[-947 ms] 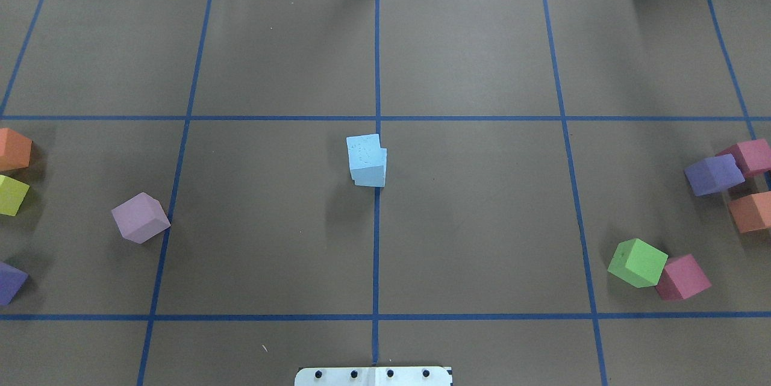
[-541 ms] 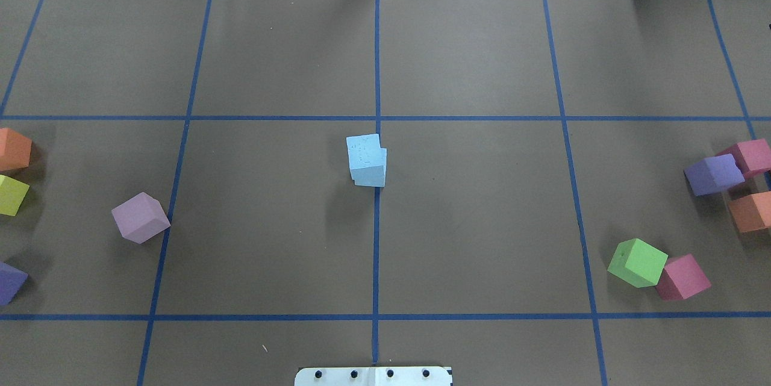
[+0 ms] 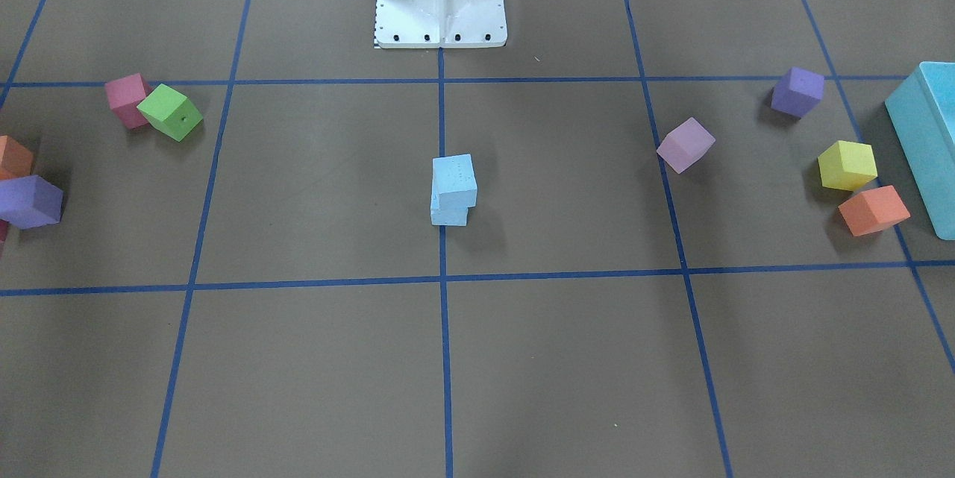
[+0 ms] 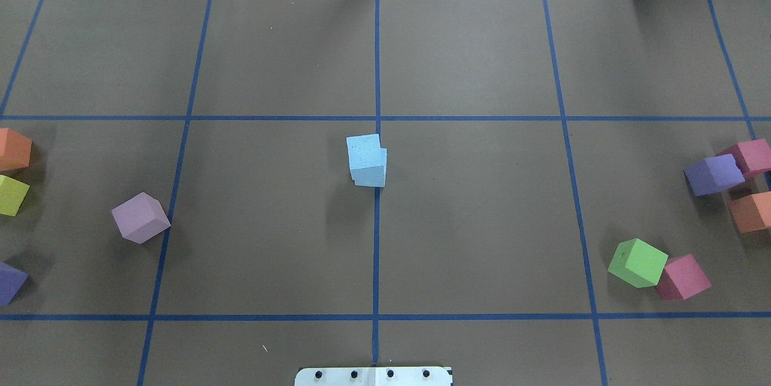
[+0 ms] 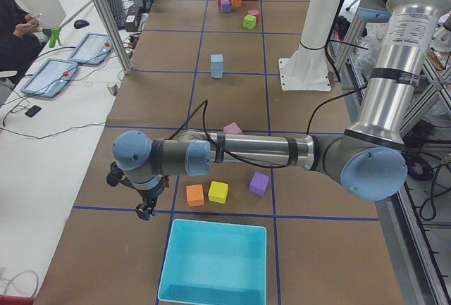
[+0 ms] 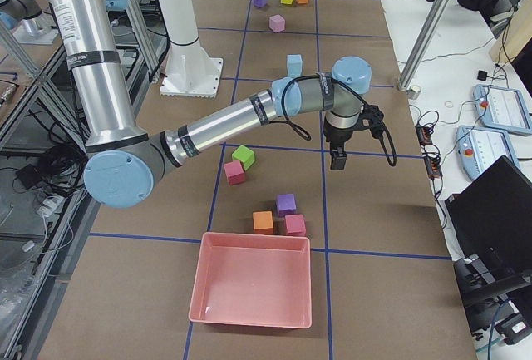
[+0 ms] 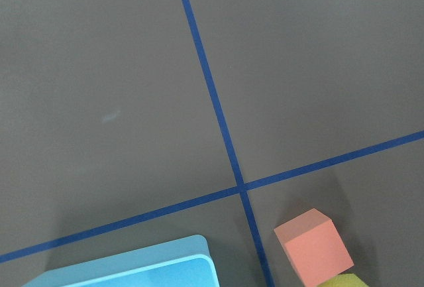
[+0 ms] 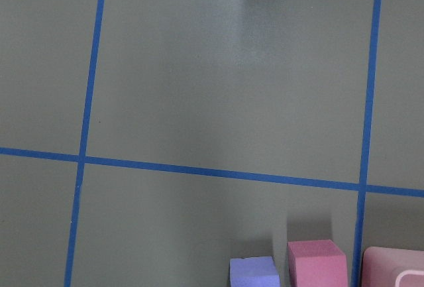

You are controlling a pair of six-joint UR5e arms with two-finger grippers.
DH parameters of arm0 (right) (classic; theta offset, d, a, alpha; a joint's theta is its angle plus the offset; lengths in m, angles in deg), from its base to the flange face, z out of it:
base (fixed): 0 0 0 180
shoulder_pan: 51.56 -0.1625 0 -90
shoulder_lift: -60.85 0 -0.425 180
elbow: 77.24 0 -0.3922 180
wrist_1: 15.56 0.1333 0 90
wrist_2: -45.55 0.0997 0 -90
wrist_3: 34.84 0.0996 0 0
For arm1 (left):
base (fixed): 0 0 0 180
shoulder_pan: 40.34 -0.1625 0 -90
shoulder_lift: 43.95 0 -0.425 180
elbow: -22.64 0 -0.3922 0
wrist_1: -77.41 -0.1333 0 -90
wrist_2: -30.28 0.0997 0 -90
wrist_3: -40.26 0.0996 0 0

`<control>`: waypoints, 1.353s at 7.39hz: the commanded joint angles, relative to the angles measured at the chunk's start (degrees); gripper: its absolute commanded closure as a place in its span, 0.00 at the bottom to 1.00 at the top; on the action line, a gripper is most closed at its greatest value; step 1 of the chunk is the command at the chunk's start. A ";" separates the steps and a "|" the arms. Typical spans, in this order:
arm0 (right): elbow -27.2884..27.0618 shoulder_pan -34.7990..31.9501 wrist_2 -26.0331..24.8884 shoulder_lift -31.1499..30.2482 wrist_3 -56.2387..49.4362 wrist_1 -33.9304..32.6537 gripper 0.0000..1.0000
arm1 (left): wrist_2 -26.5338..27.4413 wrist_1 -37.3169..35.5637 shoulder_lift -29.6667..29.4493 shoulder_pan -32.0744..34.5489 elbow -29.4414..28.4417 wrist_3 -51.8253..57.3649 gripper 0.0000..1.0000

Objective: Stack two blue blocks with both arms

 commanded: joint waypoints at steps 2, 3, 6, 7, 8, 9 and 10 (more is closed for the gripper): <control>-0.27 0.01 -0.67 -0.04 -0.07 -0.12 0.00 | -0.12 3.62 6.46 0.03 6.48 -3.97 0.02; -0.01 0.01 -1.45 -0.31 -0.07 -0.04 0.00 | -0.21 3.62 7.34 0.03 7.09 -3.98 0.02; -0.01 0.01 -1.73 -0.75 -0.07 -0.12 0.00 | -0.21 3.71 9.89 0.03 9.73 -4.06 0.02; 0.17 0.01 -1.73 -0.84 -0.24 -0.04 0.00 | -0.12 3.62 9.89 0.03 9.82 -4.06 0.02; 0.08 0.01 -1.73 -1.27 -0.59 0.05 0.00 | -0.12 3.71 9.89 0.03 9.82 -4.06 0.02; 0.17 0.01 -1.73 -1.45 -0.68 0.05 0.00 | -0.12 3.71 10.07 0.03 9.82 -4.06 0.02; 0.08 0.01 -1.73 -1.45 -0.68 0.05 0.00 | -0.12 3.71 10.07 0.03 9.82 -4.06 0.02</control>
